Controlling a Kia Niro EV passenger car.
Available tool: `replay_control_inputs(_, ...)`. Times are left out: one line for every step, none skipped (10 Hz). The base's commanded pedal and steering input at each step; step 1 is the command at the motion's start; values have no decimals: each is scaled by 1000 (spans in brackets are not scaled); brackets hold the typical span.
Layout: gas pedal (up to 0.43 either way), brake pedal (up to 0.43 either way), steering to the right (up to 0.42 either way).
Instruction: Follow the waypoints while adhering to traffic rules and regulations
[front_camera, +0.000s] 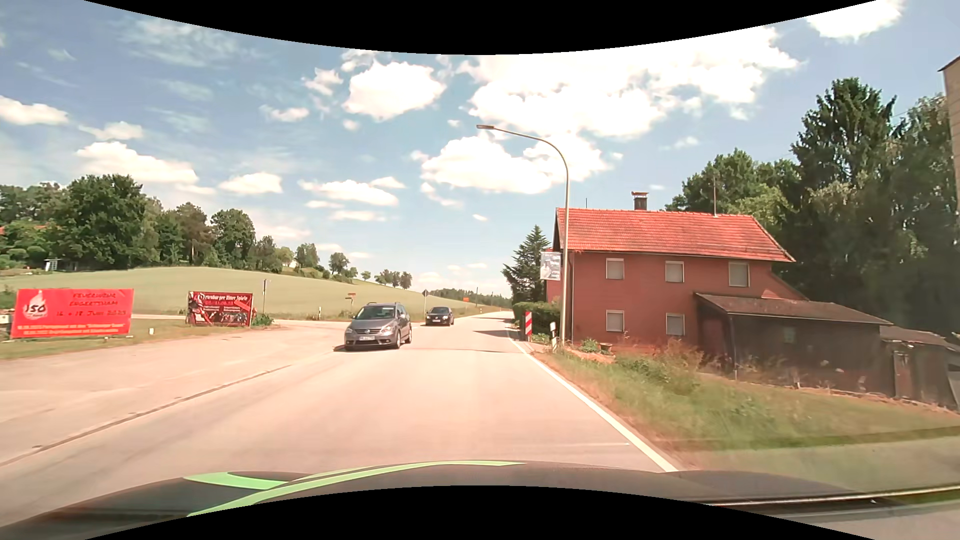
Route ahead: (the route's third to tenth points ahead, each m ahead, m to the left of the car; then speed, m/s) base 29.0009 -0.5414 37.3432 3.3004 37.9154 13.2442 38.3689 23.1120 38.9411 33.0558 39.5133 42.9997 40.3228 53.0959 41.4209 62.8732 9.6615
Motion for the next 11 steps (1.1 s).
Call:
replay_control_inputs(0,116,4)
replay_control_inputs(0,122,3)
replay_control_inputs(0,134,2)
replay_control_inputs(0,152,2)
replay_control_inputs(0,159,2)
replay_control_inputs(0,159,3)
replay_control_inputs(0,152,3)
replay_control_inputs(0,177,1)
replay_control_inputs(0,183,0)
replay_control_inputs(0,189,0)
replay_control_inputs(0,195,0)
